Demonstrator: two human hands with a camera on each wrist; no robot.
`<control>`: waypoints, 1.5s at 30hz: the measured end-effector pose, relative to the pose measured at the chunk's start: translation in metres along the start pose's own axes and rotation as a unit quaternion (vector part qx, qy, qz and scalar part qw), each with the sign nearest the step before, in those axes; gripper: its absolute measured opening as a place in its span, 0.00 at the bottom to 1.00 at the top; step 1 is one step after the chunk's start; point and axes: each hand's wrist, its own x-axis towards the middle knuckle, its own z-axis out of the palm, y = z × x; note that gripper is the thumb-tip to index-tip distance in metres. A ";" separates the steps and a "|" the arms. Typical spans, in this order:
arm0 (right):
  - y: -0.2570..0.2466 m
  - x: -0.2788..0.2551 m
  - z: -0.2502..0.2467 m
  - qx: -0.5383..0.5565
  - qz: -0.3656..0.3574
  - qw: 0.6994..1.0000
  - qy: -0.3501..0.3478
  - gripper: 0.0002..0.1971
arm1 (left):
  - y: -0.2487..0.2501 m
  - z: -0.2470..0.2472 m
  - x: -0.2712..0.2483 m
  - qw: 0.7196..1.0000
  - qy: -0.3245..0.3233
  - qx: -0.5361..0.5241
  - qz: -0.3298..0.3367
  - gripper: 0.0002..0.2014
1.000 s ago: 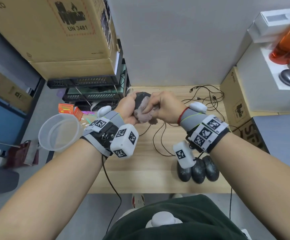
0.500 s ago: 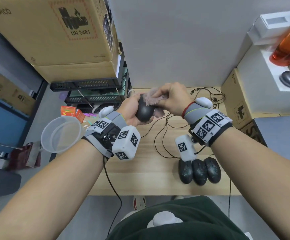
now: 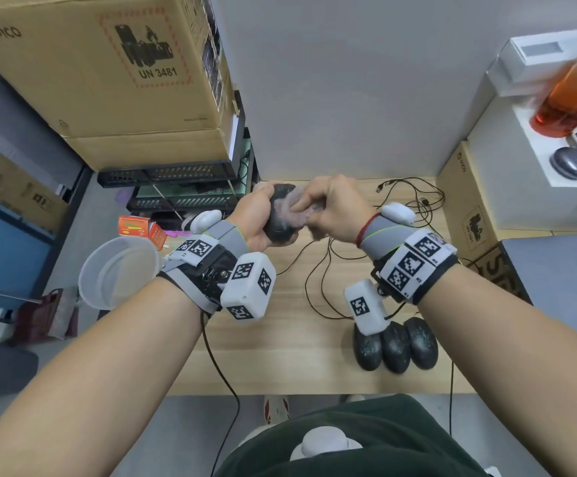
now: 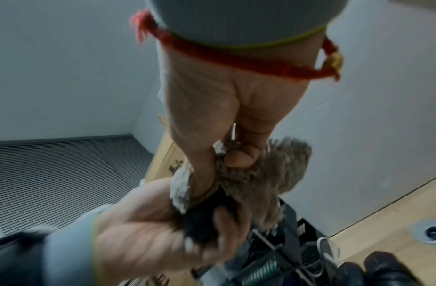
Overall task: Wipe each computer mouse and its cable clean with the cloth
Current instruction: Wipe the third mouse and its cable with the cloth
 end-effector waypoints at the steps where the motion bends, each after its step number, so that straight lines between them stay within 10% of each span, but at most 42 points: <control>1: -0.001 -0.001 0.005 -0.002 -0.012 0.999 -0.032 0.16 | 0.000 0.001 0.001 1.000 -0.001 -0.002 0.005 0.16; 10: 0.010 0.013 -0.016 0.067 0.116 0.987 0.094 0.08 | -0.003 0.008 -0.011 0.994 -0.069 0.084 0.018 0.15; 14: -0.010 0.002 -0.005 0.082 0.031 0.996 -0.012 0.07 | 0.003 0.009 -0.011 0.996 -0.031 0.072 0.036 0.15; 17: -0.010 0.000 -0.005 0.114 0.022 0.989 -0.095 0.10 | 0.006 0.005 -0.014 0.996 -0.030 0.076 0.024 0.20; 23: -0.003 0.014 -0.016 -0.035 0.068 0.996 0.037 0.10 | 0.000 0.012 -0.014 0.988 -0.109 0.105 -0.021 0.46; 29: -0.006 -0.001 0.002 -0.010 -0.039 0.991 -0.126 0.05 | 0.001 0.006 -0.013 0.998 -0.065 -0.010 -0.018 0.33; 36: -0.002 0.013 -0.010 -0.041 0.029 0.997 0.060 0.10 | 0.007 0.008 -0.021 0.991 -0.127 -0.028 -0.035 0.30; 45: -0.016 -0.001 -0.015 -0.041 -0.085 0.990 -0.109 0.13 | 0.012 0.009 -0.021 0.995 -0.083 -0.039 -0.048 0.20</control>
